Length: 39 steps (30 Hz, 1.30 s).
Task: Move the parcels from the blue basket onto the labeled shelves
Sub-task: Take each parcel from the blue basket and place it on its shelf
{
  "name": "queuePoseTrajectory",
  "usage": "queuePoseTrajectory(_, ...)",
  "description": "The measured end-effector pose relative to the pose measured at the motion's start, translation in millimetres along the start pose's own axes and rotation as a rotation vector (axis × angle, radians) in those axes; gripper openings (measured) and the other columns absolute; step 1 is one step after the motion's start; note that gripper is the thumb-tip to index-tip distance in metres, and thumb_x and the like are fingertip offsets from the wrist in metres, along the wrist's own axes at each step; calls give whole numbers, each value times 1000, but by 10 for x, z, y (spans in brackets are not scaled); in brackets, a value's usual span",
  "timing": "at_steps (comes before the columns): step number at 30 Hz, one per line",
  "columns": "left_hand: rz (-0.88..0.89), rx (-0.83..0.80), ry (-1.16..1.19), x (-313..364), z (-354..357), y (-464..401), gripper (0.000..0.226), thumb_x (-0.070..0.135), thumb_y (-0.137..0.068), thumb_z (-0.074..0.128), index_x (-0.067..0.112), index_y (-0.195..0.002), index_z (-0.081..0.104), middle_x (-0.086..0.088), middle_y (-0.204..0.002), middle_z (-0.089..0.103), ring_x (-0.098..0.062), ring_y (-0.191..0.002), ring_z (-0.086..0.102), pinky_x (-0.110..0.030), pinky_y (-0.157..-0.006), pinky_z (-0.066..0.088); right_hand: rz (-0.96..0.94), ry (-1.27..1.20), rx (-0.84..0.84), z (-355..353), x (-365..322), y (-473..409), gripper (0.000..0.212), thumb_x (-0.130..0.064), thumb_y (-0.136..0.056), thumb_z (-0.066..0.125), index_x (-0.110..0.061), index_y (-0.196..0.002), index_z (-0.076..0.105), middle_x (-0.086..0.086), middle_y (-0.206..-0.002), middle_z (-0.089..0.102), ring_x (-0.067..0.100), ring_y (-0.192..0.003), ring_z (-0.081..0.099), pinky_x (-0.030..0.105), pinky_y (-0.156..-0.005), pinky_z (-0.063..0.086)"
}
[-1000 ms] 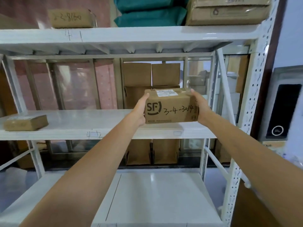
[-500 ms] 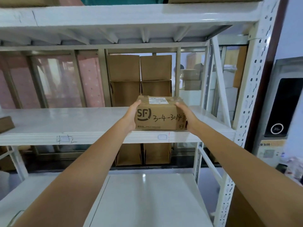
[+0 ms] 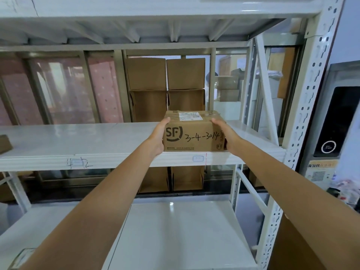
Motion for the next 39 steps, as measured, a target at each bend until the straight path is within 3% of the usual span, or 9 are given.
queuePoseTrajectory(7,8,0,-39,20,2,43,38,60,-88,51,25,-98,61,-8,-98,68,-26,-95,62,-42,-73,55,12,-6,-18,18,-46,70,45,-66,-83,55,-29,-109,56,6,-107,65,25,-106,59,48,-100,45)
queuePoseTrajectory(9,22,1,-65,47,-27,80,37,61,-88,51,26,-96,60,-7,-99,66,-26,-95,61,-41,-74,54,-14,-48,25,-51,-81,105,53,-71,-80,55,-28,-112,56,5,-123,62,26,-119,54,51,-107,40)
queuePoseTrajectory(11,27,-5,-100,77,-81,114,40,62,-87,51,24,-98,59,-6,-104,63,-26,-100,58,-41,-78,52,-32,-70,117,-201,-84,163,74,-74,-78,54,-29,-136,44,6,-148,43,30,-136,39,53,-113,31)
queuePoseTrajectory(14,29,54,-78,105,-257,136,68,63,-82,58,20,-132,46,-13,-135,47,-31,-129,41,-41,-106,38,-76,-12,205,-376,-73,325,83,-70,-83,52,-26,-150,28,8,-155,33,29,-139,35,51,-114,31)
queuePoseTrajectory(16,42,82,-46,103,-340,180,81,62,-81,60,18,-144,34,-17,-146,36,-32,-136,32,-38,-112,30,-112,-16,228,-455,-22,468,76,-63,-88,52,-23,-149,31,9,-153,36,28,-137,38,47,-112,33)
queuePoseTrajectory(21,142,200,-67,-102,-512,388,62,50,-91,51,14,-140,43,-12,-142,46,-26,-125,46,-33,-101,38,-156,40,279,-626,331,891,61,-50,-92,55,-14,-140,43,7,-144,47,23,-130,46,42,-110,36)
queuePoseTrajectory(26,128,324,-31,-586,-619,710,45,40,-93,51,9,-125,55,-9,-122,60,-20,-104,57,-32,-90,44,-129,75,263,-744,698,1175,43,-50,-91,57,-22,-123,54,4,-135,55,22,-126,50,44,-111,38)
queuePoseTrajectory(34,-65,256,-135,-1751,-106,1004,51,39,-96,49,8,-136,48,-10,-135,54,-25,-123,50,-39,-95,37,104,203,36,-1066,1599,1399,55,-56,-92,53,-19,-132,48,1,-125,57,20,-118,53,38,-101,39)
queuePoseTrajectory(39,-239,234,-208,-2738,259,1206,50,42,-93,51,10,-131,52,-9,-131,56,-22,-106,51,-36,-90,35,226,307,-70,-1322,2326,1656,57,-62,-88,53,-23,-130,50,1,-126,57,21,-117,52,40,-100,39)
Point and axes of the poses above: each hand's wrist, its own y-axis away from the middle knuckle, its own z-axis out of the palm, x = y × z, the point moved 10 cm from there along -y, towards the middle knuckle
